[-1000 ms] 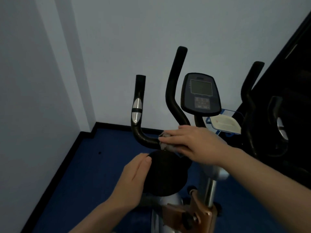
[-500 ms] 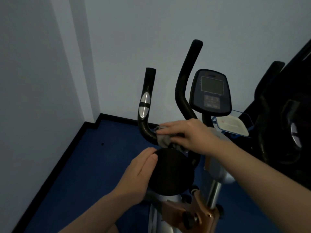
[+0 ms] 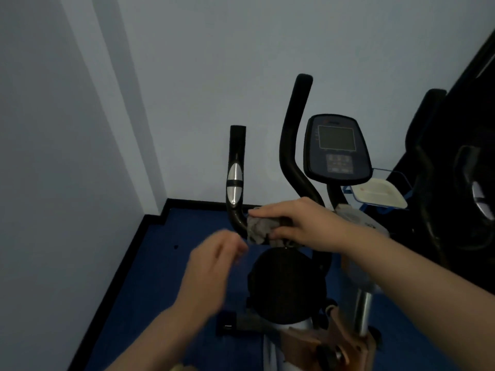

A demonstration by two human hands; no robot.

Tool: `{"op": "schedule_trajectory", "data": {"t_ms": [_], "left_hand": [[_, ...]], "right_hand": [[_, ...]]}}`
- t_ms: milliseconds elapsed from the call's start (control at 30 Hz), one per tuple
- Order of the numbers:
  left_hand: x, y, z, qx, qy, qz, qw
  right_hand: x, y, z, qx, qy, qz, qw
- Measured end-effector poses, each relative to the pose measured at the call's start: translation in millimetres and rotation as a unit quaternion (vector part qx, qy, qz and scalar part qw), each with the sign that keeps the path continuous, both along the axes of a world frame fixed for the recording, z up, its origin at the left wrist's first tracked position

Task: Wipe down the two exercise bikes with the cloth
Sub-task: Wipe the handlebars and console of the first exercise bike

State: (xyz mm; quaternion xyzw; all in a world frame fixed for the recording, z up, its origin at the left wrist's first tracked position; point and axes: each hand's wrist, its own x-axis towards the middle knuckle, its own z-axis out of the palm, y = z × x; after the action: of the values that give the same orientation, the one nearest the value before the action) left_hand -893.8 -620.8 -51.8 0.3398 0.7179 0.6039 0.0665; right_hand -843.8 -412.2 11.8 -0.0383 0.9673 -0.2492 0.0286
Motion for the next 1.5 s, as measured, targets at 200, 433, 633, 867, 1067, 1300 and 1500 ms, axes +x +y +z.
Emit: {"op": "schedule_trajectory", "data": {"t_ms": [200,433,633,867,1067,1300,1500], "left_hand": [[-78,1,23,0.066,-0.040,0.056,0.995],[-126,17,33,0.034,0.038,-0.002,0.999],[-170,33,48,0.014,0.086,-0.096,0.992],[-197,70,54,0.020,0.114,-0.210,0.971],[-223,71,58,0.037,0.092,-0.293,0.951],[-240,76,52,0.035,0.098,-0.349,0.931],[-243,78,44,0.050,0.080,-0.363,0.927]], "right_hand": [[23,-10,4,0.081,0.063,-0.199,0.975],[-24,-89,4,0.158,0.071,-0.263,0.949],[-6,-107,-2,0.183,0.066,-0.401,0.895],[-61,-136,-14,0.078,0.154,-0.477,0.861],[-80,-155,-44,0.069,0.224,-0.528,0.816],[-116,-135,-31,0.014,0.305,-0.526,0.794],[-113,-126,-33,-0.031,0.325,-0.533,0.781]]}}
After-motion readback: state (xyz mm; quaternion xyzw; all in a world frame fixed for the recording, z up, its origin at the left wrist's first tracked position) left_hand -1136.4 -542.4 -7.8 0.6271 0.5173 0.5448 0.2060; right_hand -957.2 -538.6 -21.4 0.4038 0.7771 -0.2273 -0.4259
